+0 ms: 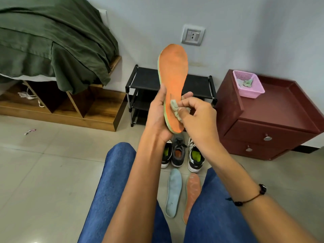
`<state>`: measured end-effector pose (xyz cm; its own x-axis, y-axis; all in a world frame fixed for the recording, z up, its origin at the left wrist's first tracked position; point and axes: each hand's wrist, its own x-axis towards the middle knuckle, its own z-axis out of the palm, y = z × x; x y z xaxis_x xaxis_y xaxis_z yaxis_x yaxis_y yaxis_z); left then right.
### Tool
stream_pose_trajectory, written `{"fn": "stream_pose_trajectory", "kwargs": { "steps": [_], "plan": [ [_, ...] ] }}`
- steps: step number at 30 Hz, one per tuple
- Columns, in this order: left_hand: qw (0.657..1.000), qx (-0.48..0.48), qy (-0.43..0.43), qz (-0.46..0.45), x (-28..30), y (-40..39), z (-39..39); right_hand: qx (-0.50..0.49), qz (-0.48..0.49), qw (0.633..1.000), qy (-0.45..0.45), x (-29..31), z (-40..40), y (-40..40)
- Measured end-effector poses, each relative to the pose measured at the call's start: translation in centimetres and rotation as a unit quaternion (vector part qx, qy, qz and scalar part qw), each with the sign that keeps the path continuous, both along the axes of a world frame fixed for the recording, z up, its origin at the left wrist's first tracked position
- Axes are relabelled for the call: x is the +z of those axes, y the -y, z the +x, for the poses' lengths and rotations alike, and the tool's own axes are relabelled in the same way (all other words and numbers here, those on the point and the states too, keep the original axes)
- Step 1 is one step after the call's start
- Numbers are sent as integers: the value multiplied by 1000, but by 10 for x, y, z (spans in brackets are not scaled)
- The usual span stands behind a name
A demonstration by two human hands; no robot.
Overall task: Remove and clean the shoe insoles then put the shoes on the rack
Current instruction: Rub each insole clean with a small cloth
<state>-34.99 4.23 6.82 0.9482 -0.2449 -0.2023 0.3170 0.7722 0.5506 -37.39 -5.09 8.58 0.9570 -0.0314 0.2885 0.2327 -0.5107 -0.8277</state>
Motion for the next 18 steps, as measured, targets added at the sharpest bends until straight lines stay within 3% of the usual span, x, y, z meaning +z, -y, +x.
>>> {"fn": "stream_pose_trajectory", "kwargs": {
  "steps": [5, 10, 13, 18],
  "plan": [
    [1000, 23, 3, -6, 1, -7, 2, -25, -106, 989, 100, -3, 14, 0],
    [998, 66, -3, 19, -4, -4, 2, 99, -143, 985, 1, 18, 17, 4],
    [997, 68, 19, 37, -6, -1, 4, 65, -171, 978, 104, 35, 30, 3],
    [998, 54, 18, -10, -5, 3, 3, 69, -278, 948, 137, 24, 38, -7]
  ]
}}
